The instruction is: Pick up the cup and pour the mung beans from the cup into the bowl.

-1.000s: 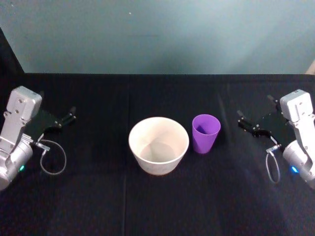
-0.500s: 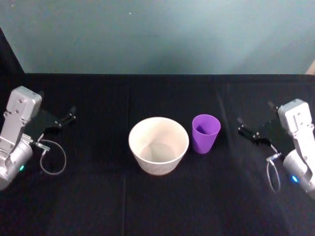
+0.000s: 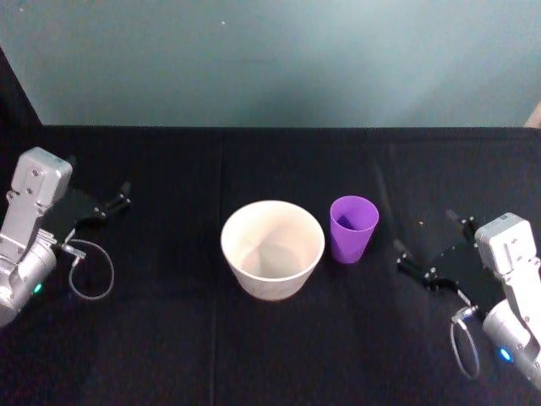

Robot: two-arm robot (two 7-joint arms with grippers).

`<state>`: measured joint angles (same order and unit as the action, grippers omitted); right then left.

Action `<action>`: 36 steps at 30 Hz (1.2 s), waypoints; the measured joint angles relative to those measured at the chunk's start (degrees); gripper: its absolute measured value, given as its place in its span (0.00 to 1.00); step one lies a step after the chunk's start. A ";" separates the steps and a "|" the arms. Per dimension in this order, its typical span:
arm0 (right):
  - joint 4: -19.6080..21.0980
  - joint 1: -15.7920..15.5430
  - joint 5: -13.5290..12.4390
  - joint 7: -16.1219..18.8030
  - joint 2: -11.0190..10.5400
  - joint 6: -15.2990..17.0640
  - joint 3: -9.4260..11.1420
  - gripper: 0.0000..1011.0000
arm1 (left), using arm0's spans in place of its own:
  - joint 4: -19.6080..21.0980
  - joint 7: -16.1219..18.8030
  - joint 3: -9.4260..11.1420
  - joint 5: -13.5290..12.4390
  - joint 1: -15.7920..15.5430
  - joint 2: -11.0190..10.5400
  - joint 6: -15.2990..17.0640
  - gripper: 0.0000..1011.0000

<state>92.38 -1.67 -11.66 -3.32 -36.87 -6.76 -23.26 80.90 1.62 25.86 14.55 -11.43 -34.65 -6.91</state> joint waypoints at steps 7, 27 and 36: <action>2.39 -2.62 -1.87 2.18 0.29 0.31 0.62 0.99 | 0.00 0.00 0.00 0.00 0.00 0.00 0.00 0.99; -3.02 0.82 -6.63 11.14 6.38 -0.89 0.56 0.99 | 0.00 0.00 0.00 0.00 0.00 0.00 0.00 0.99; -6.15 3.52 -6.76 13.49 9.24 -1.01 0.79 0.99 | 0.00 0.00 0.00 0.00 0.00 0.00 0.00 0.99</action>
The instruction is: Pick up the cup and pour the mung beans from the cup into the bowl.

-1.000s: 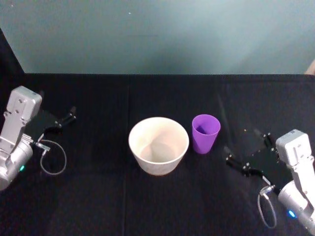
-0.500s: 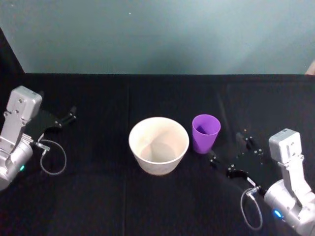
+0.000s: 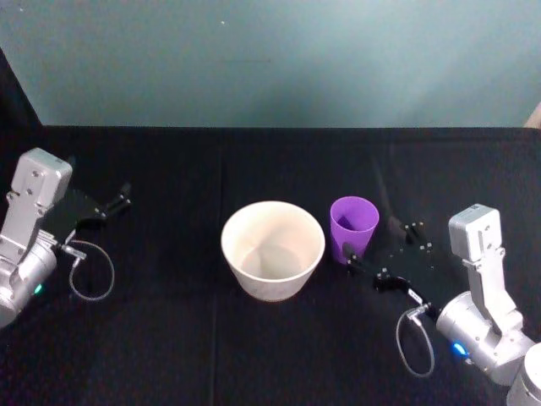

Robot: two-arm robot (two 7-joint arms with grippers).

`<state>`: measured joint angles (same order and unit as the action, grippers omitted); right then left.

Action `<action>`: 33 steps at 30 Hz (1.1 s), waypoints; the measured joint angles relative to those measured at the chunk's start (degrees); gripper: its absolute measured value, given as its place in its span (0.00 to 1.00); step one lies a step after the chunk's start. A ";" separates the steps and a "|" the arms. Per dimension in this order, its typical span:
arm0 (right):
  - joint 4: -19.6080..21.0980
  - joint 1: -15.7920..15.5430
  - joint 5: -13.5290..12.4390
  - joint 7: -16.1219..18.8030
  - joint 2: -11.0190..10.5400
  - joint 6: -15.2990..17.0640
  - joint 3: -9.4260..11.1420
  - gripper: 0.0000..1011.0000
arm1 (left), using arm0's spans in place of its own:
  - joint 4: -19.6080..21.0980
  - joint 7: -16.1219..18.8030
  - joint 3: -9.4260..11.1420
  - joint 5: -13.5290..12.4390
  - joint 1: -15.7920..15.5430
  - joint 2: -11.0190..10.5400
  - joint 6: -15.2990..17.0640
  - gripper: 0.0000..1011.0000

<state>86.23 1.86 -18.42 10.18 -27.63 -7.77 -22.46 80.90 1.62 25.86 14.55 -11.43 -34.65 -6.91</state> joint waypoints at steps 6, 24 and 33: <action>-0.98 0.78 0.00 0.92 1.15 0.13 0.29 0.99 | 0.00 0.00 0.00 0.00 0.00 0.00 0.00 0.99; -3.60 3.05 2.09 3.47 3.80 2.24 0.99 0.99 | 0.00 0.00 0.00 0.00 0.00 0.00 0.00 0.99; -5.36 4.57 2.69 5.08 5.24 3.04 1.57 0.99 | 0.00 0.00 0.00 0.00 0.00 0.00 0.00 0.99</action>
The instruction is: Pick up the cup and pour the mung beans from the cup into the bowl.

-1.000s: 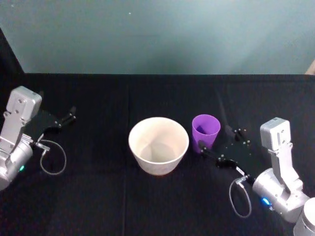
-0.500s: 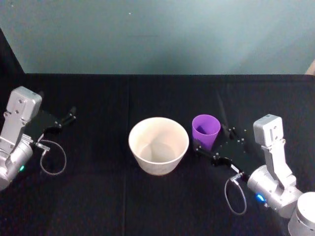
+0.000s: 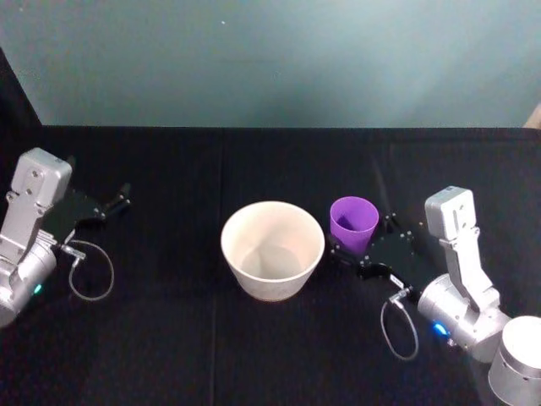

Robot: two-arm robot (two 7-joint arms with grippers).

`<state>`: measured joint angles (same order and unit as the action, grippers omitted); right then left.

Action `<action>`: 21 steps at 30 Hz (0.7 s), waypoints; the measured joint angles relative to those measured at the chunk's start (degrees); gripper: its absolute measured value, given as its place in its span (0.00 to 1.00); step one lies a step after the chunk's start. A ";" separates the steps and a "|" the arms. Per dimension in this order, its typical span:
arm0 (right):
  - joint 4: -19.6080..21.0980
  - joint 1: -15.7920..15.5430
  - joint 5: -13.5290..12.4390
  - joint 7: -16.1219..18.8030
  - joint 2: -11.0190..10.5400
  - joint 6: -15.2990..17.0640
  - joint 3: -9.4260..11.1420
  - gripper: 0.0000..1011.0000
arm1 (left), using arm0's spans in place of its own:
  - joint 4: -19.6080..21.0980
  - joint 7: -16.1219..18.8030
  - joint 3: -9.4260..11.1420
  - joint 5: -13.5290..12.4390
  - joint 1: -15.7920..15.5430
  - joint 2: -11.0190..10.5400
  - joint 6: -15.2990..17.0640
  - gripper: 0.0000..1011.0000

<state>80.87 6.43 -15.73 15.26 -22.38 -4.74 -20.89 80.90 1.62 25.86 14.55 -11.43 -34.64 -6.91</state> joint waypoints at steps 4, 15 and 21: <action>-0.52 0.38 0.30 0.47 0.58 0.17 0.34 0.99 | 0.00 0.00 0.00 0.00 0.00 0.00 0.00 0.99; -1.90 1.08 0.91 2.16 2.02 0.46 1.23 0.99 | 0.00 0.00 0.00 0.00 0.00 0.00 0.00 0.99; -2.29 1.14 1.50 2.82 2.69 0.58 1.81 0.88 | 0.00 0.00 0.00 0.00 0.00 0.00 0.00 0.99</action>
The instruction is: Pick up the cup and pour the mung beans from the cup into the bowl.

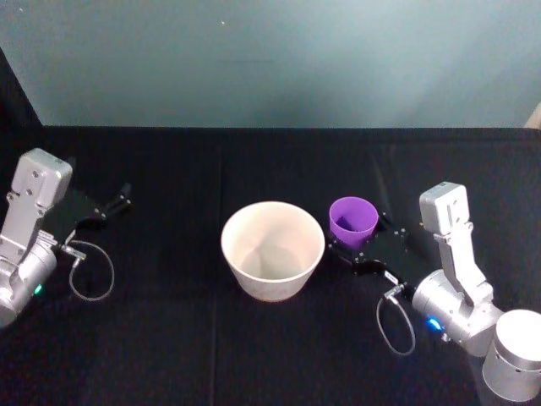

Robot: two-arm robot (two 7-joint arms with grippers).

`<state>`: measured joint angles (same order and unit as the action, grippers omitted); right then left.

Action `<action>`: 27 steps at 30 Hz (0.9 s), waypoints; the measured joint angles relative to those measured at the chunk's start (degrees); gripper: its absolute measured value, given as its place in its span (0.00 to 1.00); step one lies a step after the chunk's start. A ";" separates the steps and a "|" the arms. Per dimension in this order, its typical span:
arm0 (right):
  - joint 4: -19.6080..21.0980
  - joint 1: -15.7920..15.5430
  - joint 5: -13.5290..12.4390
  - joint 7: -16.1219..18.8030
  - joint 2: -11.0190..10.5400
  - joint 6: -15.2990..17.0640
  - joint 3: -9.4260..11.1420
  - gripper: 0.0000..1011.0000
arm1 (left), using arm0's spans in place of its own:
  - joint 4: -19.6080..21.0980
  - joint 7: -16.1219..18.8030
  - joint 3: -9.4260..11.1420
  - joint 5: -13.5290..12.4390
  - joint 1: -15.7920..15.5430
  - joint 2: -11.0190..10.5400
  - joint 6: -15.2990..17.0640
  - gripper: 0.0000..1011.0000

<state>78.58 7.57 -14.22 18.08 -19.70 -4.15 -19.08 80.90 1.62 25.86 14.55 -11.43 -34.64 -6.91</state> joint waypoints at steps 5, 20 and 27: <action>0.42 -0.51 0.61 0.14 0.35 0.19 0.73 0.75 | 0.00 0.00 0.00 0.00 0.00 0.00 0.00 0.99; 8.84 -4.12 0.75 0.46 -0.58 2.56 3.75 0.71 | 0.00 0.00 0.00 0.00 0.00 0.00 0.00 0.99; 13.86 -5.00 0.35 0.43 -2.06 5.28 5.40 0.71 | 0.00 0.00 0.00 0.00 0.00 0.00 0.00 0.99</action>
<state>92.44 2.57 -13.87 18.52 -21.76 1.13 -13.68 80.90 1.62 25.86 14.55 -11.43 -34.65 -6.91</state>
